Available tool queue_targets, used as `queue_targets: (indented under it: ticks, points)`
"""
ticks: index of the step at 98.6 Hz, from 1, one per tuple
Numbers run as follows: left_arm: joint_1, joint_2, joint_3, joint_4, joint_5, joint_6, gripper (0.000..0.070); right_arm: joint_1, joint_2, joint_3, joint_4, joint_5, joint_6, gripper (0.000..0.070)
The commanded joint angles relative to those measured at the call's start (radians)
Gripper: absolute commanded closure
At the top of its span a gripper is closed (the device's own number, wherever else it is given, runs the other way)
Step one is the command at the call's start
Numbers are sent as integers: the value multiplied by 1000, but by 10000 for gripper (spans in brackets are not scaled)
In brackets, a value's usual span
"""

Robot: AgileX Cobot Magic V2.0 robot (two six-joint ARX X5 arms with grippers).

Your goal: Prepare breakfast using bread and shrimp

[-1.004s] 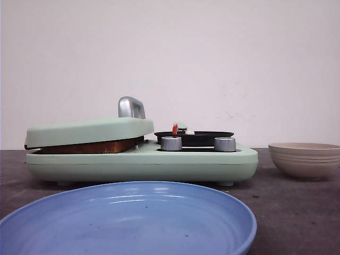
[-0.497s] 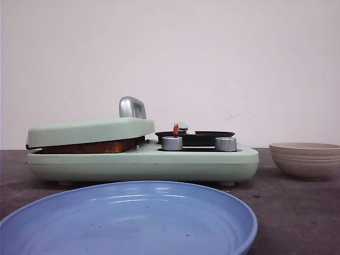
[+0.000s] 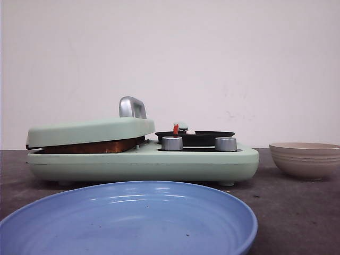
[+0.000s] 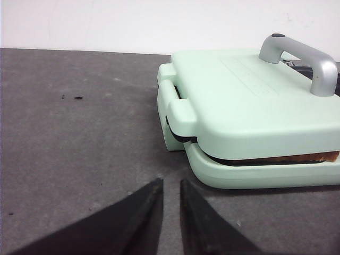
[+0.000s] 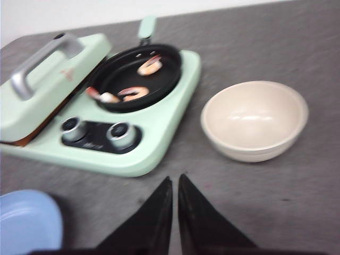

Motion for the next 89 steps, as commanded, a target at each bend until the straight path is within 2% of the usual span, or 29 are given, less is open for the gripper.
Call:
queue_targets:
  ticks: [1,7,15,26,35,39,48,65,79,89]
  points:
    - [1,0,-18,0,5,0,677,2,-34,-16,13,168,-50,700]
    - [1,0,-18,0,5,0,677,2,-80,-61,69,259,-138,700]
    - [1,0,-18,1,2,0,677,0,-155,-155,187,315,-232,700]
    - [1,0,-18,1,2,0,677,0,-266,-305,308,401,-285,700]
    - [1,0,-18,2,1,0,677,0,-313,-411,326,399,-267,700]
    - [1,0,-18,2,2,0,677,-2,-314,-403,253,400,-261,700]
    - [2,0,-18,9,0,0,677,-4,-314,-406,268,416,-302,700]
    - [2,0,-18,14,-2,0,677,-3,-314,-406,268,413,-256,700]
    - [2,0,-18,14,-2,0,677,-3,-314,-406,288,340,-256,700]
    - [2,0,-18,14,-2,0,677,-3,-314,-406,301,340,-256,700]
